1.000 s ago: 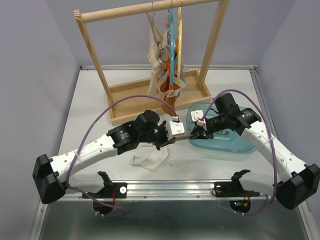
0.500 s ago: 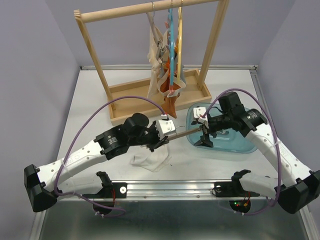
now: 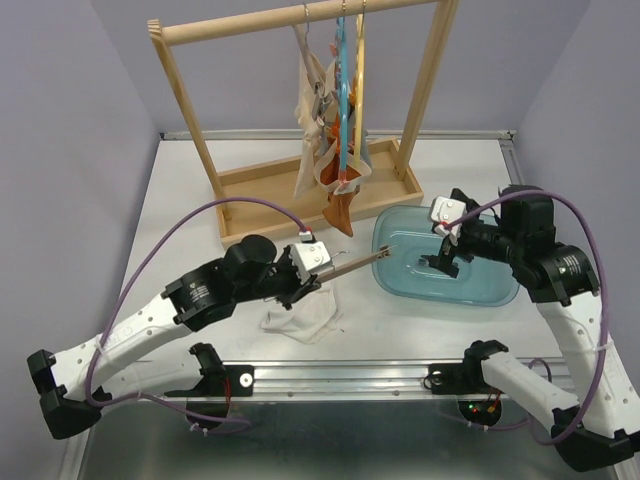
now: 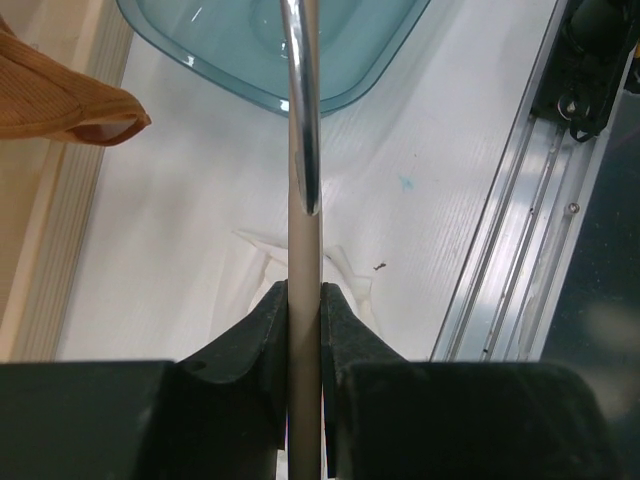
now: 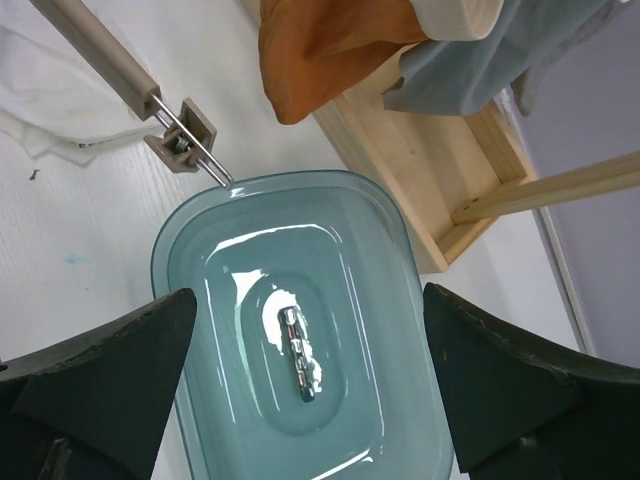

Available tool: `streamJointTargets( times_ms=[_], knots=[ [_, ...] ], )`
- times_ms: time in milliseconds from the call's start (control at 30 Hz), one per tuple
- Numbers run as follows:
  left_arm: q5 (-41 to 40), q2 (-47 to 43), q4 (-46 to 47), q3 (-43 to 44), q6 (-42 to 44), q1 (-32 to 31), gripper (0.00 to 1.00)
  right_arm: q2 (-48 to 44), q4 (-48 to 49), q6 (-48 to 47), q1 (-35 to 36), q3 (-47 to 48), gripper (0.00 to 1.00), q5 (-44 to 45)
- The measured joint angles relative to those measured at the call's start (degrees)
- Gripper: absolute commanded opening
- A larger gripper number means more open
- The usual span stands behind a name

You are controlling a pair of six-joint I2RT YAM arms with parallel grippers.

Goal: Remove the underwear clipped to the hanger
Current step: Place the hanger at the clothesline.

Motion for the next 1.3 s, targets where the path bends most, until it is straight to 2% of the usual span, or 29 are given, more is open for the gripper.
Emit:
streamJointTargets(
  times_ms=[367, 767, 967, 1300],
  knots=[
    [-3.4, -6.1, -5.8, 2.5, -0.5, 0.0, 0.0, -4.3, -0.1, -0.1, -5.6, -2.1, 1.0, -4.8],
    [-4.8, -15.0, -8.4, 8.4, -1.0, 0.0, 0.0, -5.0, 1.2, -0.9, -7.1, -14.8, 1.0, -13.9],
    [-8.1, -15.1, -8.5, 14.1, -1.9, 0.0, 0.0, -4.0, 3.3, -1.2, -7.3, -21.9, 1.0, -18.2],
    [-18.1, -14.9, -8.5, 16.9, -2.4, 0.0, 0.0, -4.6, 4.5, -1.4, -7.6, -23.2, 1.0, -20.9]
  ],
)
